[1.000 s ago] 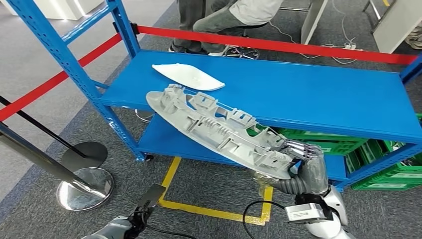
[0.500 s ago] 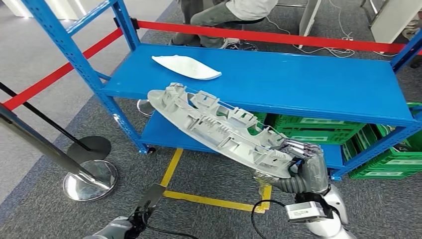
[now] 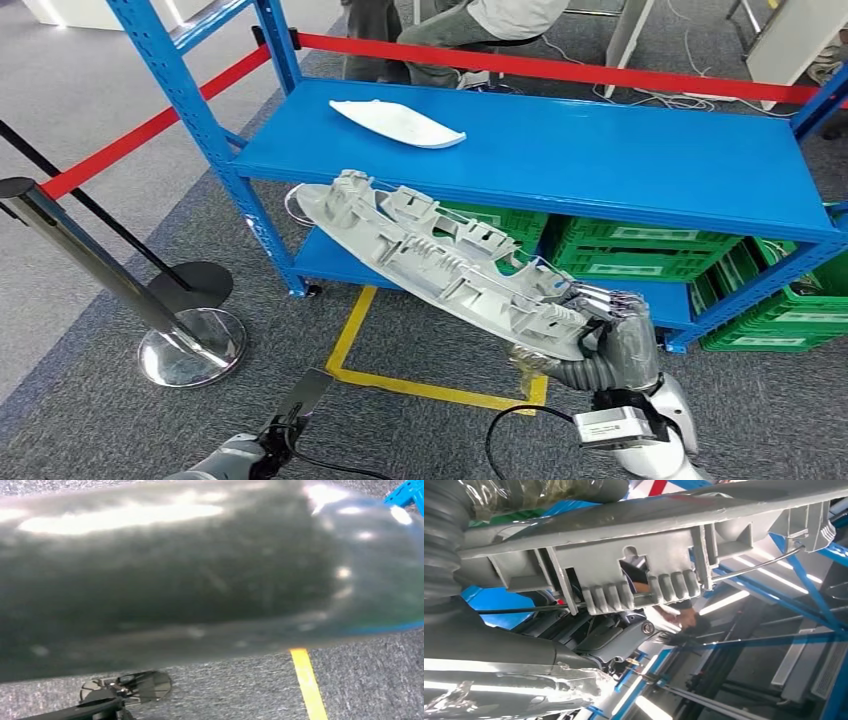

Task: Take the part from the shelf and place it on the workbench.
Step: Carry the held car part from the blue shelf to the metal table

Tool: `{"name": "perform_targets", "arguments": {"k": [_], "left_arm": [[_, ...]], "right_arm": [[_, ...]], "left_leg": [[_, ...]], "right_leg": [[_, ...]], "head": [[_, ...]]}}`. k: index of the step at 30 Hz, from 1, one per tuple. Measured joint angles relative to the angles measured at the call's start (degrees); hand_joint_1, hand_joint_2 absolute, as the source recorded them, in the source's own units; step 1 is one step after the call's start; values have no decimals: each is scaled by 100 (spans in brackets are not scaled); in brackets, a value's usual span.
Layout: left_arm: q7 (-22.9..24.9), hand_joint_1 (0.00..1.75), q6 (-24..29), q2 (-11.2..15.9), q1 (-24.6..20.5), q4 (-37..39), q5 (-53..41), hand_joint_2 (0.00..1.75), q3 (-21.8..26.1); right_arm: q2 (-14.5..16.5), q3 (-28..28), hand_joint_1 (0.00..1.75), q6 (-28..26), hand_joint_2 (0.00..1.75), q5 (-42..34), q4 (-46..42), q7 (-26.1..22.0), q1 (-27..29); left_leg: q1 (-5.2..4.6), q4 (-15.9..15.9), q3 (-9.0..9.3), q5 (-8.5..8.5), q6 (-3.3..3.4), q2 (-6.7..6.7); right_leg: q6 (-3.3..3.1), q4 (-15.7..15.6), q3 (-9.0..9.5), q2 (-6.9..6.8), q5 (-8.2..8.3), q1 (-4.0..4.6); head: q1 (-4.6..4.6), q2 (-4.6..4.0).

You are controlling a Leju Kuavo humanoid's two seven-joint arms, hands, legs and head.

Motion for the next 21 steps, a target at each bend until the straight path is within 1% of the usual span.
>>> {"name": "perform_targets", "arguments": {"k": [2, 3, 4, 5, 6, 7, 8, 9, 10, 11, 13, 14, 15, 16, 17, 18, 19, 20, 21], "left_arm": [[2, 0, 1, -2, -2, 0, -3, 0, -2], [2, 0, 1, -3, -2, 0, -3, 0, -2], [2, 0, 1, -3, -1, 0, -4, 0, -2], [3, 0, 1, -3, -2, 0, -4, 0, -2], [2, 0, 1, -3, -2, 0, -4, 0, -2], [3, 0, 2, -3, 0, 0, -4, 0, -2], [3, 0, 2, -2, 5, 0, -4, 0, -2], [4, 0, 2, -2, 10, 0, -4, 0, -2], [6, 0, 2, -2, 13, 0, -4, 0, -2], [8, 0, 2, -2, 14, 0, -4, 0, -2], [10, 0, 2, -1, 6, 0, -4, 0, -2], [10, 0, 5, -1, -1, 0, -4, 0, -2], [10, 0, 8, 0, -6, 0, -4, 0, -2], [11, 0, 11, 1, -6, 0, -4, 0, -2], [11, 0, 15, 2, -1, 0, -4, 0, -2], [13, 0, 16, 2, 4, 0, -4, 0, -2], [13, 0, 16, 1, 5, 0, -4, 0, -2], [13, 0, 16, -1, 1, 0, -4, 0, -3], [13, 0, 14, -5, -5, 0, -4, 0, -4]], "right_arm": [[0, -1, 175, -1, 175, -5, -1, -7, 15], [0, -2, 175, -1, 175, -5, 0, -7, 23], [0, -3, 175, -1, 175, -5, 0, -7, 24], [1, -4, 175, -1, 175, -7, 0, -8, 22], [1, -5, 175, -1, 175, -8, 0, -11, 19], [2, -6, 175, -1, 175, -9, 1, -13, 19], [2, -6, 175, -1, 175, -9, 2, -15, 23], [2, -6, 175, -1, 175, -8, 3, -15, 30], [2, -6, 175, -1, 175, -7, 4, -14, 35], [2, -6, 175, -1, 175, -7, 4, -14, 40], [2, -6, 175, 0, 175, -7, 4, -14, 41], [2, -6, 175, 0, 175, -7, 4, -15, 38], [2, -6, 175, 0, 175, -7, 4, -15, 35], [2, -6, 175, 0, 175, -6, 4, -15, 35], [2, -6, 175, -1, 175, -5, 4, -15, 35], [2, -6, 175, -1, 175, -5, 4, -15, 36], [2, -6, 175, -1, 175, -5, 4, -15, 37], [1, -5, 175, -1, 175, -5, 4, -17, 36], [1, -5, 175, -1, 175, -5, 4, -19, 34]], "left_leg": [[-8, 24, -54, 45, -60, 2], [-4, 40, -73, 39, -90, 0], [1, 102, -104, -24, -123, -4], [8, 266, -172, -160, -157, -7], [20, 553, -286, -364, -192, -11], [30, 938, -434, -593, -221, -11], [40, 1331, -580, -785, -240, -12], [44, 1608, -671, -890, -249, -11], [46, 1682, -666, -881, -249, -12], [46, 1516, -542, -765, -240, -12], [43, 743, -80, -427, -199, -16], [36, 380, 119, -317, -175, -20], [29, 149, 231, -269, -150, -24], [19, 55, 258, -271, -125, -28], [11, 36, 241, -258, -96, -29], [14, 27, 217, -233, -52, -26], [21, 13, 199, -199, -7, -22], [30, -2, 180, -165, 37, -17], [39, -15, 156, -133, 74, -13]], "right_leg": [[-47, -68, 8, 8, 0, 5], [-85, -65, -12, 6, 26, -4], [-126, -69, -28, 2, 54, -14], [-169, -78, -46, -4, 83, -26], [-202, -83, -71, -10, 112, -35], [-221, -80, -106, -12, 135, -34], [-229, -74, -144, -13, 158, -32], [-230, -66, -183, -12, 181, -31], [-225, -56, -218, -10, 201, -30], [-217, -46, -245, -7, 218, -30], [-190, -28, -276, -2, 243, -26], [-169, -15, -293, 0, 256, -16], [-142, -5, -317, 0, 273, -6], [-109, 0, -343, -2, 295, 1], [-73, -1, -364, -4, 320, 3], [-35, -3, -385, -5, 334, 0], [0, 18, -420, -4, 306, -5], [31, 116, -476, -2, 211, -8], [55, 328, -572, 0, 42, -11]], "head": [[-5, 0], [-3, 0], [-6, 0], [-14, 0], [-19, 0], [-28, 0], [-30, 0], [-30, 0], [-31, 0], [-31, 0], [-31, 0], [-28, 0], [-27, 0], [-24, 0], [-23, 0], [-25, 0], [-21, 0], [-16, 0], [-12, 0]]}}
